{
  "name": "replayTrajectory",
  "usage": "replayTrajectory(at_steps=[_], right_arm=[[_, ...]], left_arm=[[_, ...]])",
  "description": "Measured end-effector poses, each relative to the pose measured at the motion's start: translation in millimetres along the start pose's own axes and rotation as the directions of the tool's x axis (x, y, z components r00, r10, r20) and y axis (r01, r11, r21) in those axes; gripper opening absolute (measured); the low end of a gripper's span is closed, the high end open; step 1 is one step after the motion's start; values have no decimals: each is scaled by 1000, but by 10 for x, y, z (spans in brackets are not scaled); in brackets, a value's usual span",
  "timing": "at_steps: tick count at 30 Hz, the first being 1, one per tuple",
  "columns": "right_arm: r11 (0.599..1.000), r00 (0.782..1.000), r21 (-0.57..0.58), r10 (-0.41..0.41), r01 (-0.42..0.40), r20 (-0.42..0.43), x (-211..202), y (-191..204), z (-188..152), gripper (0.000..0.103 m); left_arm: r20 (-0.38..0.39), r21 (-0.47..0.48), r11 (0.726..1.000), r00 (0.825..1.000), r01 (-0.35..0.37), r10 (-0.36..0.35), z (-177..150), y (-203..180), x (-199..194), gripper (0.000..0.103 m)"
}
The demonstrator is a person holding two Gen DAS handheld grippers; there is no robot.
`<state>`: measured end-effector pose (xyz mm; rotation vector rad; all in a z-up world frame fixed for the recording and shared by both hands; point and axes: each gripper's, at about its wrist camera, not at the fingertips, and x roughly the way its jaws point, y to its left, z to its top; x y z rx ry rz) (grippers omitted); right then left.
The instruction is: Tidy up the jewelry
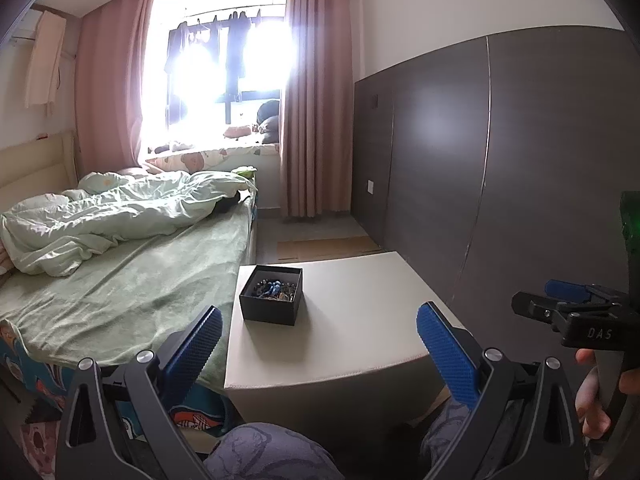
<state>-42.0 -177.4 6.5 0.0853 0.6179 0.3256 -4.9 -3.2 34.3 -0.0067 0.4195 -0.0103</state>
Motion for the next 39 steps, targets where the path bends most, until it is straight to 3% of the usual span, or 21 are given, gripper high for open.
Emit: replayTrajectory(at_steps=[39], right_arm=[[1000, 1000, 29, -4, 4, 2, -11, 15, 54, 98]], left_arm=[[-28, -45, 999, 999, 26, -28, -53, 49, -14, 95]])
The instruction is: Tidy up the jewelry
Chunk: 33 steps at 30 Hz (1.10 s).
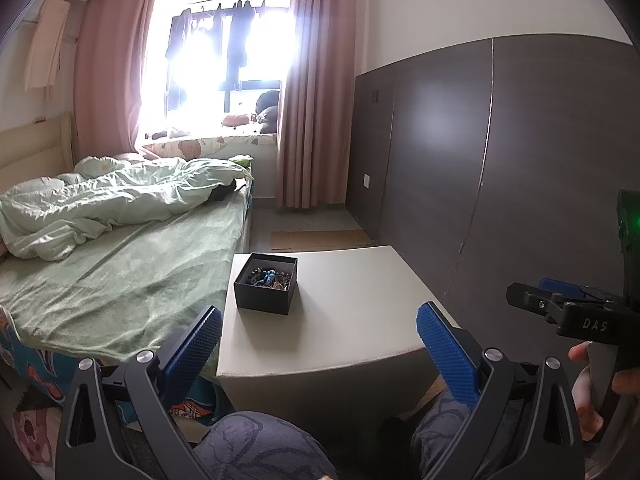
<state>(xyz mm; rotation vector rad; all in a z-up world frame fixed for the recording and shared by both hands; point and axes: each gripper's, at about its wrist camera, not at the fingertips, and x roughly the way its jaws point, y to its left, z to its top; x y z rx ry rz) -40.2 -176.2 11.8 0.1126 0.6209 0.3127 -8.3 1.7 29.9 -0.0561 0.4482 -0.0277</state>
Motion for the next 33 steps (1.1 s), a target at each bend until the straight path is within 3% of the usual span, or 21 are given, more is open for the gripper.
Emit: replayTrajectory(at_steps=[9, 33], right_arm=[[1000, 1000, 2, 1, -1, -2, -3, -18, -7, 98], [1000, 1000, 12, -3, 3, -17, 16, -7, -74, 98]], left_arm=[[-3, 2, 1000, 1000, -24, 24, 12, -14, -2, 95], [-11, -7, 1000, 1000, -9, 8, -20, -11, -17, 95]])
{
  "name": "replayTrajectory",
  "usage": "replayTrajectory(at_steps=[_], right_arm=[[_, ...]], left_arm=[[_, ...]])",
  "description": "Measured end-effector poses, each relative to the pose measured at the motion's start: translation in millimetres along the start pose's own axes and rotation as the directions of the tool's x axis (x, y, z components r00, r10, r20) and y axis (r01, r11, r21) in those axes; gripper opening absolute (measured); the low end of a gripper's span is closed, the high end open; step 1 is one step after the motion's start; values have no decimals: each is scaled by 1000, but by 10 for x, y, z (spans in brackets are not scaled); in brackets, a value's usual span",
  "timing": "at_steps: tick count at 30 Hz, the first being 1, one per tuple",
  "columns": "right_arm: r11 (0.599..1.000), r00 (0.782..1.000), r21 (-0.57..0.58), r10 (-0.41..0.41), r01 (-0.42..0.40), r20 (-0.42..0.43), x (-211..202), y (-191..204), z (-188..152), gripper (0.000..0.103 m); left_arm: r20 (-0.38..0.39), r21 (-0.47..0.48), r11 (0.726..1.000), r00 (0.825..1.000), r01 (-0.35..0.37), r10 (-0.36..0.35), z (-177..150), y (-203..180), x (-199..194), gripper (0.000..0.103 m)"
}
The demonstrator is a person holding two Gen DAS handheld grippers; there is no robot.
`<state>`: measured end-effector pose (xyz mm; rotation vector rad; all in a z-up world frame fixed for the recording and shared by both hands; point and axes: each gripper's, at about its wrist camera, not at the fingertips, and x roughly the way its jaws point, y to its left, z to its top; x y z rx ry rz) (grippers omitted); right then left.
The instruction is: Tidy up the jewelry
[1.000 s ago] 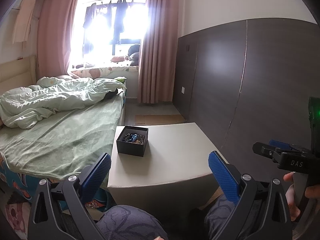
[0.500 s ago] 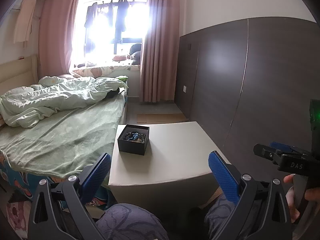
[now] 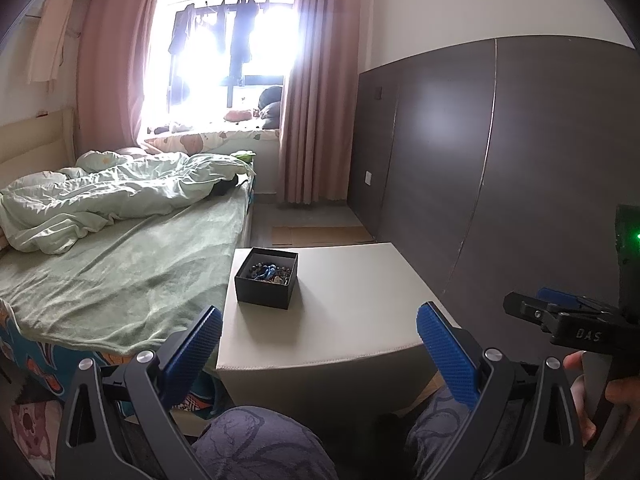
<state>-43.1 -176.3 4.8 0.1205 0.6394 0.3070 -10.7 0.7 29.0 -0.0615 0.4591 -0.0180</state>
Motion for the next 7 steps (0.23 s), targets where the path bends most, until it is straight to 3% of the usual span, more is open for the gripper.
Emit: replayTrajectory(at_steps=[7], right_arm=[[1000, 999, -5, -10, 10, -35, 222, 87, 8, 98]], left_arm=[[-25, -51, 999, 1000, -7, 6, -88, 259, 212, 95]])
